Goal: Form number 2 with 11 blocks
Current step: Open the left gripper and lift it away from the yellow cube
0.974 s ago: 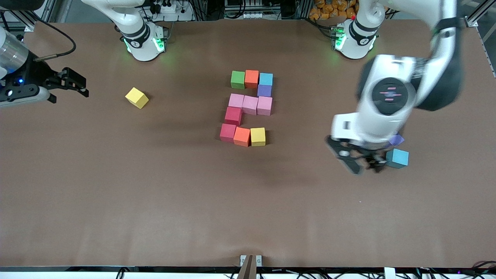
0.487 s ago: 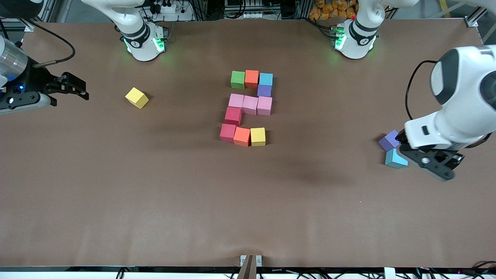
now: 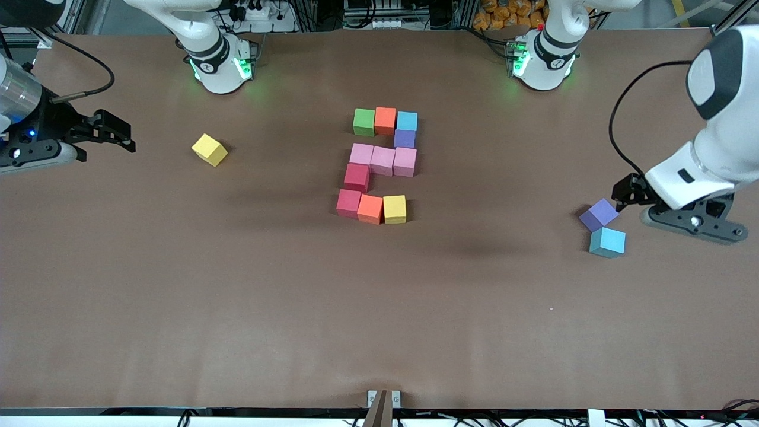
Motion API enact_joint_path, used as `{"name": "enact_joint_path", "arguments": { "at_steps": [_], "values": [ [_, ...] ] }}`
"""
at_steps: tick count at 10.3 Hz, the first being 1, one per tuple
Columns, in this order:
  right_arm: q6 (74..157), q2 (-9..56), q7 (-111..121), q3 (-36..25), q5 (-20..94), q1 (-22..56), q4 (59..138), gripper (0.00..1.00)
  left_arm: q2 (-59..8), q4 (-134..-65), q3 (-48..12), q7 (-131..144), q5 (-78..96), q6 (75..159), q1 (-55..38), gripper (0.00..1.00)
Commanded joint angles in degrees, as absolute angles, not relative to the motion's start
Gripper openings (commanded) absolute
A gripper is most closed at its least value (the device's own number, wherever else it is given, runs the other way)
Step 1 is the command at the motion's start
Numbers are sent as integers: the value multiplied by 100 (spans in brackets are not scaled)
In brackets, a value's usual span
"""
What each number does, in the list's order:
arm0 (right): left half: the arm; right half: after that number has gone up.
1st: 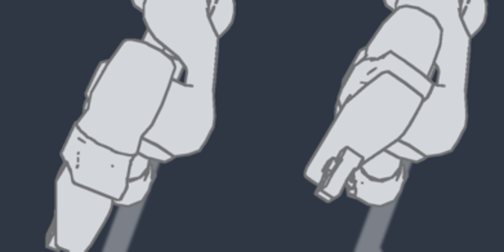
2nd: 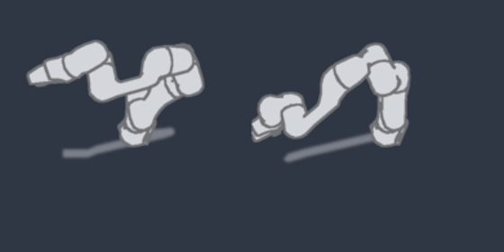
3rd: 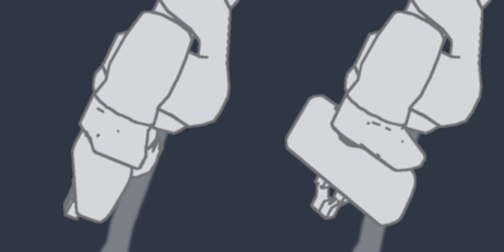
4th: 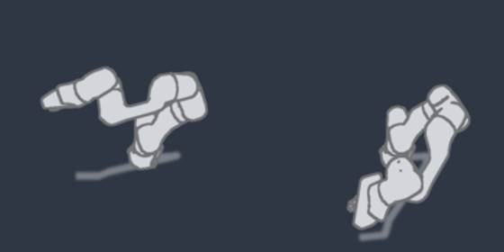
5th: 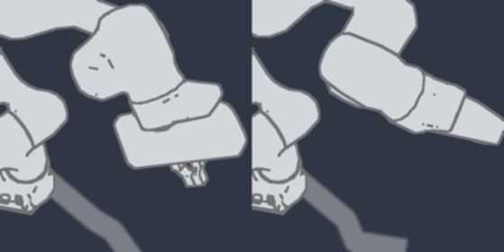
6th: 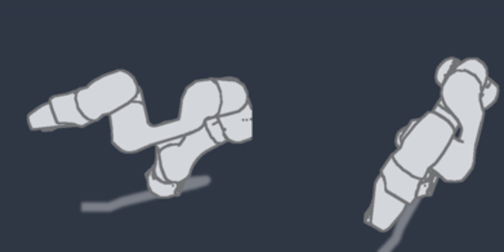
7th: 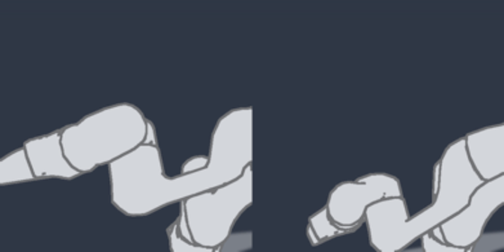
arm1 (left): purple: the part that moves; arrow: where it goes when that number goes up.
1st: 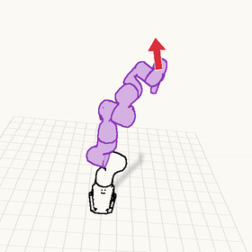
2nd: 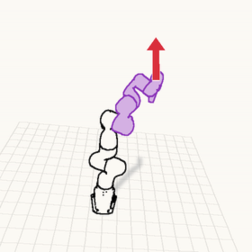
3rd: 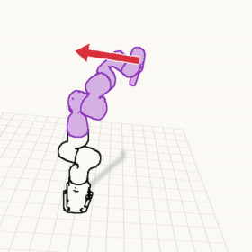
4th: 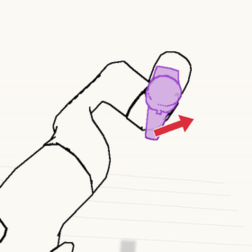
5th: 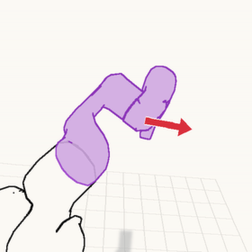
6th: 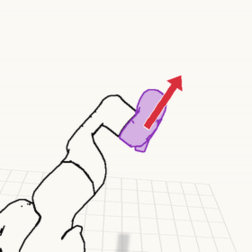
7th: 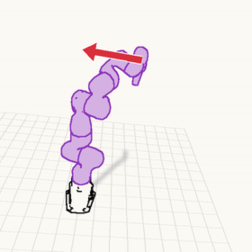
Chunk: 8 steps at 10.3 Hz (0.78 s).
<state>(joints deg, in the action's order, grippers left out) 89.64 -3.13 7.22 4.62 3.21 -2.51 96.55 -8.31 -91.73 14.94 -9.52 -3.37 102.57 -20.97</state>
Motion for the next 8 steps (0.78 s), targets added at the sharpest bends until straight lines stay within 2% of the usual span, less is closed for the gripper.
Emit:
{"name": "enact_joint_path", "arguments": {
  "at_steps": [1, 4, 8],
  "values": [
    [8877, -272, 668, 475, 211, -255, 9545, 100, -151, -9772, 943, 336, -272, 10257, -1751, 100],
    [8877, -272, 668, 475, 211, -255, 9545, 100, 227, -9922, 432, 1692, -272, 9994, -1469, 100],
    [8868, -272, 668, 475, 211, -255, 9545, 100, 544, -10063, 159, 2250, -351, 9826, -1082, 100]
  ]
}}
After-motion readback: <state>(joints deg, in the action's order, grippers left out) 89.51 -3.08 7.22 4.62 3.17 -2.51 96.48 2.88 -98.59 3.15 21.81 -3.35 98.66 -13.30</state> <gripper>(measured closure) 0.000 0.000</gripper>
